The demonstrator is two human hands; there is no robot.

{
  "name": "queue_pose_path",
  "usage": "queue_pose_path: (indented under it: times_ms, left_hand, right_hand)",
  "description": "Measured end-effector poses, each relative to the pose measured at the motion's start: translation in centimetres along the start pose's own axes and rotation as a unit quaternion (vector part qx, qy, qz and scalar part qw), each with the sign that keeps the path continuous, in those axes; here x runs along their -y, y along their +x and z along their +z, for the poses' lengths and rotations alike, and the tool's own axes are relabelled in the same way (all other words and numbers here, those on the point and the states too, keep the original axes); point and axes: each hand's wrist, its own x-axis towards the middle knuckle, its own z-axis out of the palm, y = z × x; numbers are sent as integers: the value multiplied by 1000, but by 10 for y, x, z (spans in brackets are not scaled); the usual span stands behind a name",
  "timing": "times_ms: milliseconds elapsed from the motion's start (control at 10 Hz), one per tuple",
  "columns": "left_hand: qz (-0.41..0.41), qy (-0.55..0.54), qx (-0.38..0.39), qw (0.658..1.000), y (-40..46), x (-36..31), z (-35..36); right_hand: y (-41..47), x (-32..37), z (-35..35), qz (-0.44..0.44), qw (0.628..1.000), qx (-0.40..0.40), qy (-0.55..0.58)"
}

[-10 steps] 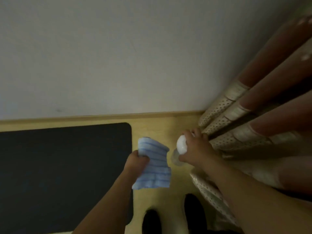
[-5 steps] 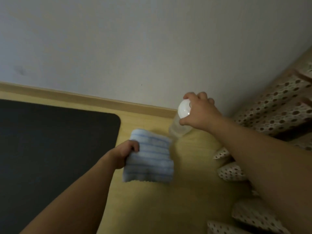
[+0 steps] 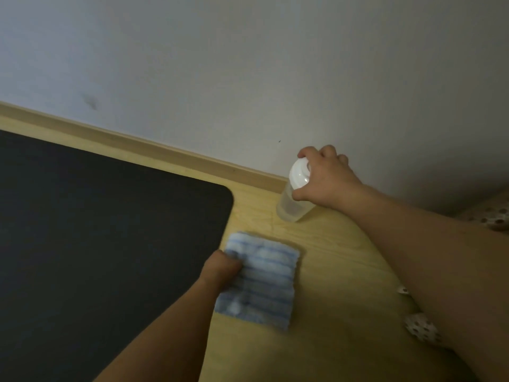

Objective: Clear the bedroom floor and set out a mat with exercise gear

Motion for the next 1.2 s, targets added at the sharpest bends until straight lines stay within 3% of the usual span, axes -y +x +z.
queue_pose_path:
  times_ms: [100,500,1000,1100,1200]
  left_hand:
    - [9,-3,-25,1000,0,6,1]
    - [21,88,6,996,23,15,-5]
    - [54,132,-1,990,8,2,-11]
    - [92,188,-22,978,0,4,-16]
    - [156,139,-99,973,-7,4,-23]
  right_hand:
    - [9,8,12,-16,1000,12,-7]
    - [34,37,58,-79,997,20,-18]
    - [7,27,68,-58,998,-14,-7]
    - [-9,21,71,-53,998,-34,-14]
    - [-28,16,74,-44,997,-54,-36]
